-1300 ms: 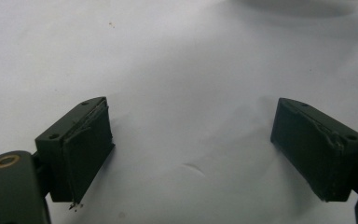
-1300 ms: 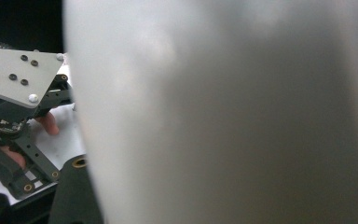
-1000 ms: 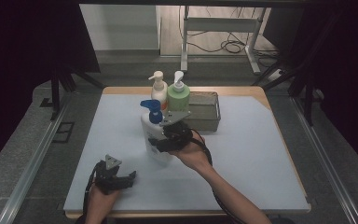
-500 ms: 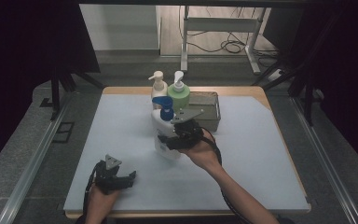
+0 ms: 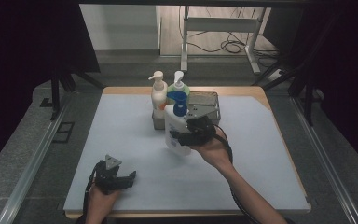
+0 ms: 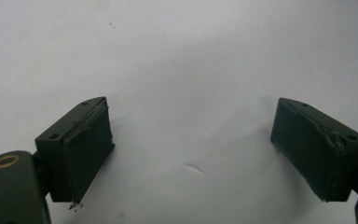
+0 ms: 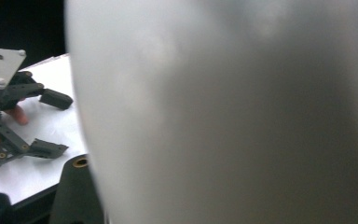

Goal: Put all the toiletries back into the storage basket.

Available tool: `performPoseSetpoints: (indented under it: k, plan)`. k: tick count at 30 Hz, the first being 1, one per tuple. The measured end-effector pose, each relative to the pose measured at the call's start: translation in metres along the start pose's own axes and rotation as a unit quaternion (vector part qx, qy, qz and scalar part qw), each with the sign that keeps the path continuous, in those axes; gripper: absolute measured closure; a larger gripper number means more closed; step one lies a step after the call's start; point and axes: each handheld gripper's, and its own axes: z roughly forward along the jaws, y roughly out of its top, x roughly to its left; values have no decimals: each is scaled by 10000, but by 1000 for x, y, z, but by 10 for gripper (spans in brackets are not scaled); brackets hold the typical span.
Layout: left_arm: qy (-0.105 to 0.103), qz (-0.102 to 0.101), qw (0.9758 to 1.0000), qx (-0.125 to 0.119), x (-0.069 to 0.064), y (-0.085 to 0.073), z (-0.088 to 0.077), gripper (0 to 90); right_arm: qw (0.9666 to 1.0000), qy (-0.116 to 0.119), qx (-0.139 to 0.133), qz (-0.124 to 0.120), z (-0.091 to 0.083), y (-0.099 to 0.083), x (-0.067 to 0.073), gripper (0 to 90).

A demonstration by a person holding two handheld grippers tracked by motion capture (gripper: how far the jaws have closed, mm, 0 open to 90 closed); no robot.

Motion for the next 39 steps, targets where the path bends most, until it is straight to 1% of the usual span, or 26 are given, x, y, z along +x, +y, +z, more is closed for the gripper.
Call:
performPoseSetpoints:
  k: [14, 21, 31, 39]
  plan:
    - [-1, -3, 10000, -3, 0, 0, 0, 121, 9993, -347, -4, 148, -19, -5, -23, 376]
    - [-2, 3, 10000, 0, 0, 0, 0, 121, 9987, -472, -25, 202, -28, -6, -33, 377]
    - [-2, 5, 10000, 3, 0, 0, 0, 121, 9970, -706, -38, 317, -39, -5, -50, 377]
    - [-5, 6, 10000, 4, 0, 0, 0, 121, 9949, -920, -44, 415, -45, -3, -64, 378]
